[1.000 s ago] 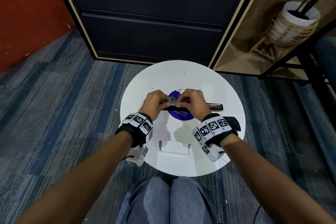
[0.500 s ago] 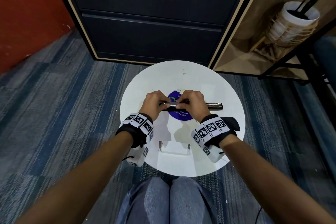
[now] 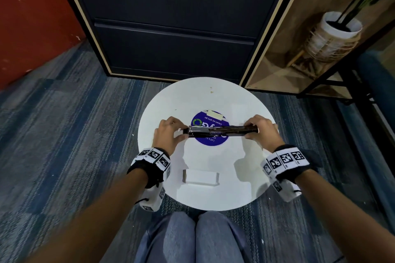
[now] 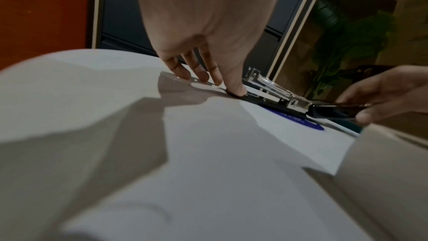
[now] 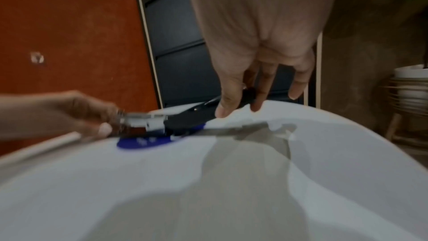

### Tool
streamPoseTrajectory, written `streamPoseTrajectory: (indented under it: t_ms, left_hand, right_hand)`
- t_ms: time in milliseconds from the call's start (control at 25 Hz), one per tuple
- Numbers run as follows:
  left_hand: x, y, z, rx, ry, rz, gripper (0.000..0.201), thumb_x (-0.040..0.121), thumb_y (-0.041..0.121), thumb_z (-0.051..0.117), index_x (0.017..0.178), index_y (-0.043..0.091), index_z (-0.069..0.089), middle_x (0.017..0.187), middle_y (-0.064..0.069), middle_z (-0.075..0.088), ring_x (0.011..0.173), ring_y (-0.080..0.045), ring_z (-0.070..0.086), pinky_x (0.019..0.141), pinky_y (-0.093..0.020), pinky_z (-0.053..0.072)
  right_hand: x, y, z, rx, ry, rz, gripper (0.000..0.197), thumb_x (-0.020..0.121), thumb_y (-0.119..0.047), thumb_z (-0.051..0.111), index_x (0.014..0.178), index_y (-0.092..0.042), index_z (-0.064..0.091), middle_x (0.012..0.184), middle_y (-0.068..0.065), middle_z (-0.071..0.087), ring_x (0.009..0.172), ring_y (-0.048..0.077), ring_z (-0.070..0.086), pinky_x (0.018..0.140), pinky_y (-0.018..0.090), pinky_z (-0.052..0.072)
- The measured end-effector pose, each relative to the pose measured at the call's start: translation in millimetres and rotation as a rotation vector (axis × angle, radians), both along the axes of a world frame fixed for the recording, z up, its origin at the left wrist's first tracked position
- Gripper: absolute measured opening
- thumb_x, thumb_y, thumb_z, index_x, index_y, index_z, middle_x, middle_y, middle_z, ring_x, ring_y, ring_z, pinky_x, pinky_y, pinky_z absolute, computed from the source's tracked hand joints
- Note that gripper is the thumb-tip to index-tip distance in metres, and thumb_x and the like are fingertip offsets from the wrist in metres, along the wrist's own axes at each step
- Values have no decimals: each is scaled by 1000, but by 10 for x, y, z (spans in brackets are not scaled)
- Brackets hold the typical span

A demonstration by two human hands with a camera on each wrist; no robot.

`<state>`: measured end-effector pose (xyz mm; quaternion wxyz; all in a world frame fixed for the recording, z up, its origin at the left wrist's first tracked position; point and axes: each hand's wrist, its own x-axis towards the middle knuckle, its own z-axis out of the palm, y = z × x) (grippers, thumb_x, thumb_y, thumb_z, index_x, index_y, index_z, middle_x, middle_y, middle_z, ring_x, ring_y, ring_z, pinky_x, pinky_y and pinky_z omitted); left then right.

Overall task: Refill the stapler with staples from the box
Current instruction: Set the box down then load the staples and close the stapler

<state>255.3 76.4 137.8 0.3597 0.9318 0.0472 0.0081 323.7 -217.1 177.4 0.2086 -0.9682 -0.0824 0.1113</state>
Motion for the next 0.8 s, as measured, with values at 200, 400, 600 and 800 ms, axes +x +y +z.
streamPoseTrajectory:
  t_ms: [200,400,600,800]
  left_hand:
    - [-27,-6,-75,-40,-51,30,22,79,22,74,100,17,74,108,0,65,97,-28,55,80,-44,49]
    - [-38,6,-109,-73,-67,34,23,78,26,74,99,17,74,107,-1,65,96,-29,56,83,-40,48]
    - [-81,73,-181,-160,-7,-19,37,74,31,71,108,16,71,114,-2,62,105,-27,56,91,-29,40]
    - [-239,67,38,-184,128,-83,56,83,18,71,134,6,50,138,-8,47,128,-25,45,109,-27,31]
  right_hand:
    - [-16,212,463,410,-203,66,40,57,-7,88,94,-11,74,82,0,69,75,5,63,76,7,45]
    - [-257,1016,252,518,-78,167,33,72,-6,76,104,-9,72,96,8,76,89,10,68,84,12,48]
    - [-423,1238,-119,426,-73,148,22,88,3,58,106,4,70,116,19,69,110,28,65,89,0,37]
    - [-389,1271,31,354,38,149,25,89,3,55,110,2,68,113,21,69,107,31,64,78,8,41]
